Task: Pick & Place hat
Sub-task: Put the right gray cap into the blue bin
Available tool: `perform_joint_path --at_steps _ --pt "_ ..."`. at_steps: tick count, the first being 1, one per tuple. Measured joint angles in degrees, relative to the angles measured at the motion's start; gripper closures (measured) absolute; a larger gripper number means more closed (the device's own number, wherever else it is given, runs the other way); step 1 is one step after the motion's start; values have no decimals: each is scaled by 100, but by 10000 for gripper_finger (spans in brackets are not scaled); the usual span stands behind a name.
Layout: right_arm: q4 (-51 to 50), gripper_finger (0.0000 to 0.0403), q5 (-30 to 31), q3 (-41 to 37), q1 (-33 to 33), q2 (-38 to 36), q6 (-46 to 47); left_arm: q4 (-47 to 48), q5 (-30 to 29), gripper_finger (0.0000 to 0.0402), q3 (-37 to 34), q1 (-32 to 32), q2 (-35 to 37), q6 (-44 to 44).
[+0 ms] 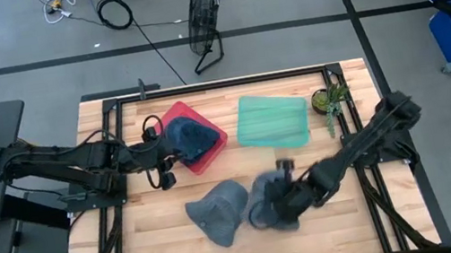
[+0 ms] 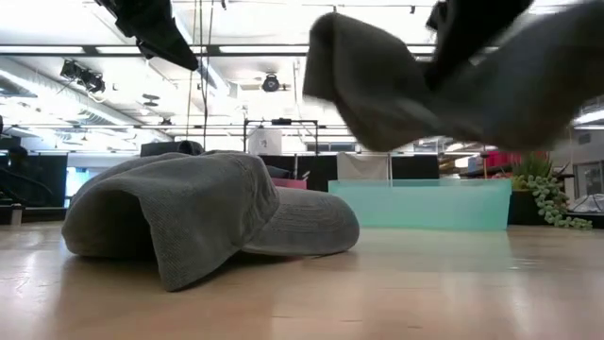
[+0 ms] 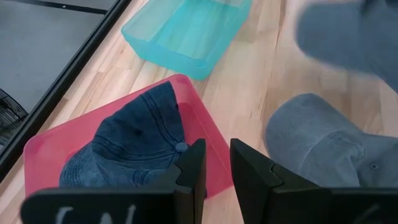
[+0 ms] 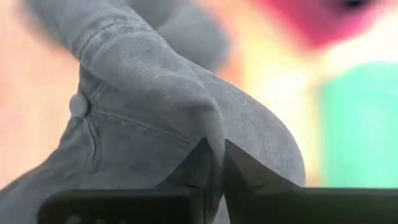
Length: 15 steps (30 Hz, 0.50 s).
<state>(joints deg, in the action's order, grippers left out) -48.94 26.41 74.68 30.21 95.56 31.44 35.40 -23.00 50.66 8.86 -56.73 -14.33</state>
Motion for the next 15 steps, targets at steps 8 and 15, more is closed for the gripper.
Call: perform_joint_path --at_steps 8,15 --pt "-2360 392 2073 128 -796 -1250 2646 -8 -2 324 -1 1 0 2" --pt "-3063 377 2151 128 -1918 -1506 4247 -7 -2 324 -1 1 0 -2"
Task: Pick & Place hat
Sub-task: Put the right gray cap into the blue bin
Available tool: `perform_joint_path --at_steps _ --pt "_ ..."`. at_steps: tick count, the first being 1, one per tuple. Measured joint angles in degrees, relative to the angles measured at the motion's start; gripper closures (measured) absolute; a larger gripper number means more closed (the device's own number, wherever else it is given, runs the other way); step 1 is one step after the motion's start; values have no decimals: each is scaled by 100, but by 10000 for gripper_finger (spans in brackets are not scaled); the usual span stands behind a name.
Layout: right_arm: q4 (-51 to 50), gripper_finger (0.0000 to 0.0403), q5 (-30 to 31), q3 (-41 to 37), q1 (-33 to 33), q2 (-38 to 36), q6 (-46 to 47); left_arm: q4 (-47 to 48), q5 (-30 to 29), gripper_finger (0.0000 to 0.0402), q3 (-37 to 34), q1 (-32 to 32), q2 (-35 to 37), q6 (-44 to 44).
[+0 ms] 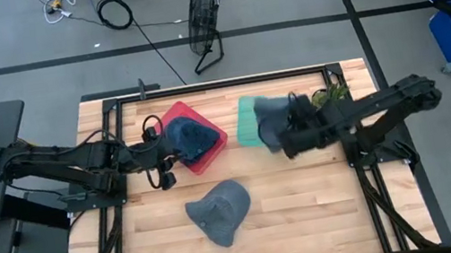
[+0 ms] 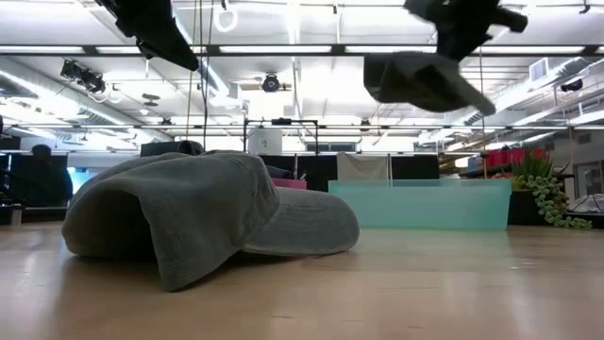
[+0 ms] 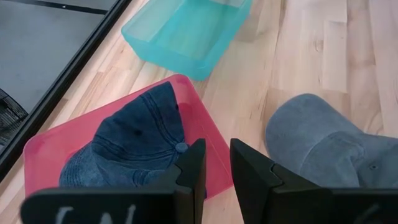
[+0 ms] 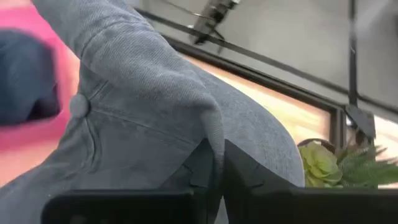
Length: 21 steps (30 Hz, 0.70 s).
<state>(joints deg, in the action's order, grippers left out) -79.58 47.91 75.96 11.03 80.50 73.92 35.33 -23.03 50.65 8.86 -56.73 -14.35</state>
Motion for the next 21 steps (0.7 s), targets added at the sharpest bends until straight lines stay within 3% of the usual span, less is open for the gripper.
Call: perform_joint_path --at_steps 10,21 --pt "420 380 -123 -295 -1166 548 -75 23 2 324 0 0 0 -22" --pt "2730 380 -765 -1890 -1736 635 -414 227 0 324 0 -1 0 -12"
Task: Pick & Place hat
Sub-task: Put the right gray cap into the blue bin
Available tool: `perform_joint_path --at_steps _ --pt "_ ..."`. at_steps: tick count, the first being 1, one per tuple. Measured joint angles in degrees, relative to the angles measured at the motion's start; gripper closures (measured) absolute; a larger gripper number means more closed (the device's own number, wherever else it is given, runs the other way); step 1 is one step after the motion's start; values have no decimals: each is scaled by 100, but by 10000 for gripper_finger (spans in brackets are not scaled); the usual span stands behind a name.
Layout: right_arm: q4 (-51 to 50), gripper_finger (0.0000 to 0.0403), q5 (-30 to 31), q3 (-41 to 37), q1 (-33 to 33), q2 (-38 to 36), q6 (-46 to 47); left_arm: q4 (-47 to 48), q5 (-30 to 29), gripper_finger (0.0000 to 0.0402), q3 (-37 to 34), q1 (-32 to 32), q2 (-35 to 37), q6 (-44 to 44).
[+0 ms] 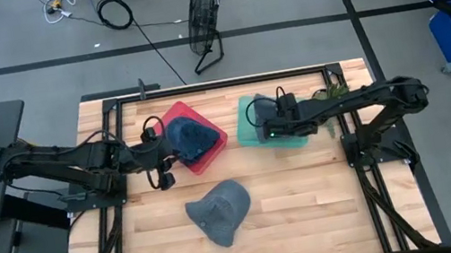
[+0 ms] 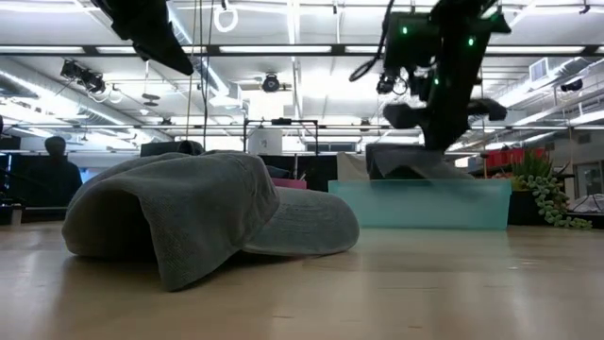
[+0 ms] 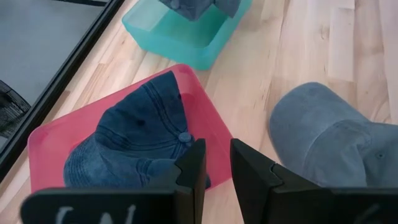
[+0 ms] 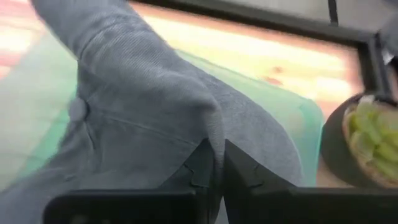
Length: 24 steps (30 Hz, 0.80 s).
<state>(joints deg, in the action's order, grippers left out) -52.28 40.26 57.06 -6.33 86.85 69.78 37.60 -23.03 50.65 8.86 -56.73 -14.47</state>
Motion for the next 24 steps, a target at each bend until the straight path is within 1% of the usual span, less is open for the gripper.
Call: perform_joint_path --at_steps 2,6,9,13,20,24 --pt "130 380 -145 -169 -89 0 -2 15 0 324 0 0 1 -41" --pt "131 379 -185 -341 -194 0 -13 63 0 324 0 0 0 -99" --pt "146 370 -321 -350 -243 -2 -322 55 -2 324 0 0 0 -99" --pt "244 345 -483 -350 -265 -2 -872 52 -13 324 0 -1 1 -101" --pt "193 293 -537 -320 -262 -85 -1044 50 -20 324 0 -1 0 -99" --pt "159 273 -784 43 -241 -201 -1795 50 -20 324 0 0 0 -101"
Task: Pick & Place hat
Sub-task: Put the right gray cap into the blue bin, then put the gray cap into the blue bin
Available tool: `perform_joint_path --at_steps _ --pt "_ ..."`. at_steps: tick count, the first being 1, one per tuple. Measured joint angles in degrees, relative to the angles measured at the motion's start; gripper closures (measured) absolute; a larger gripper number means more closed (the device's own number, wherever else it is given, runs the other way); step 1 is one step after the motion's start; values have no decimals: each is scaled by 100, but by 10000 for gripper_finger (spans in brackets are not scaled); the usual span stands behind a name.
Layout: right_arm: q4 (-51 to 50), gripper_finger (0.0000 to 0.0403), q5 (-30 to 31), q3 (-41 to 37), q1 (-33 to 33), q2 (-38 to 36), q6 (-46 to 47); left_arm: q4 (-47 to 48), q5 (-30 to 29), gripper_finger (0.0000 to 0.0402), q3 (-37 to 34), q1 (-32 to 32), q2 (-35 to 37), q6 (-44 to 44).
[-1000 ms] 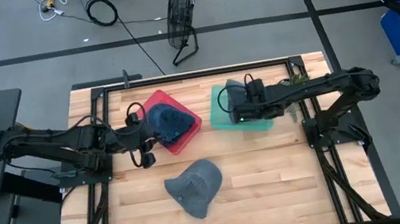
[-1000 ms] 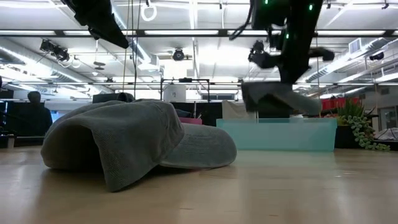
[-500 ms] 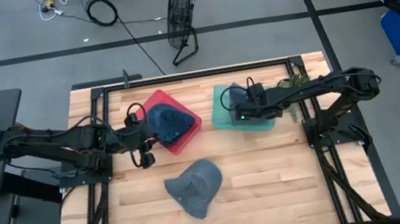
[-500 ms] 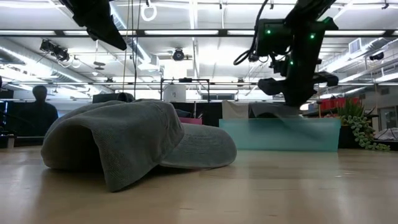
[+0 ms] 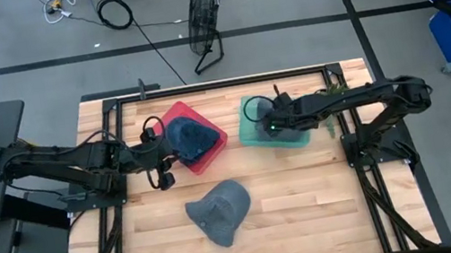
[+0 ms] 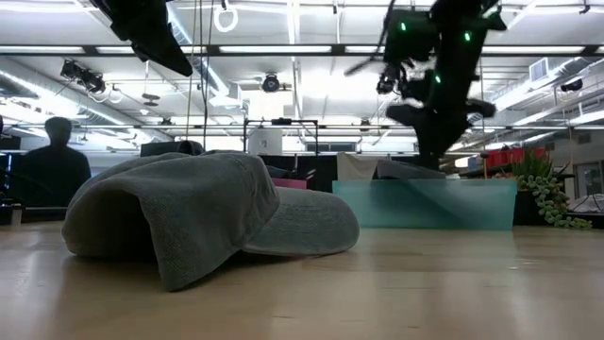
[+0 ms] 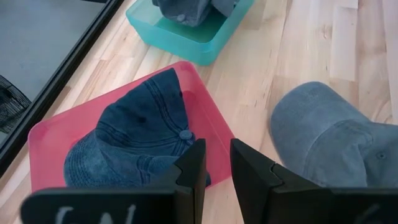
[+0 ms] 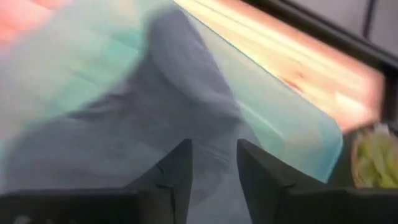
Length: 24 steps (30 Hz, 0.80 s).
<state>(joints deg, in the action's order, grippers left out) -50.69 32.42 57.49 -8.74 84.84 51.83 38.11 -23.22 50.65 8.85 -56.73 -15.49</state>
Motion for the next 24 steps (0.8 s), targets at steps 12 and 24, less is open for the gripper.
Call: perform_joint_path --at_steps 12,24 --pt "1328 281 -703 1524 805 -35 -1450 35 1 324 0 0 1 -42" --pt "2576 281 -1411 1509 2142 300 -2096 158 0 324 0 -1 2 -35"
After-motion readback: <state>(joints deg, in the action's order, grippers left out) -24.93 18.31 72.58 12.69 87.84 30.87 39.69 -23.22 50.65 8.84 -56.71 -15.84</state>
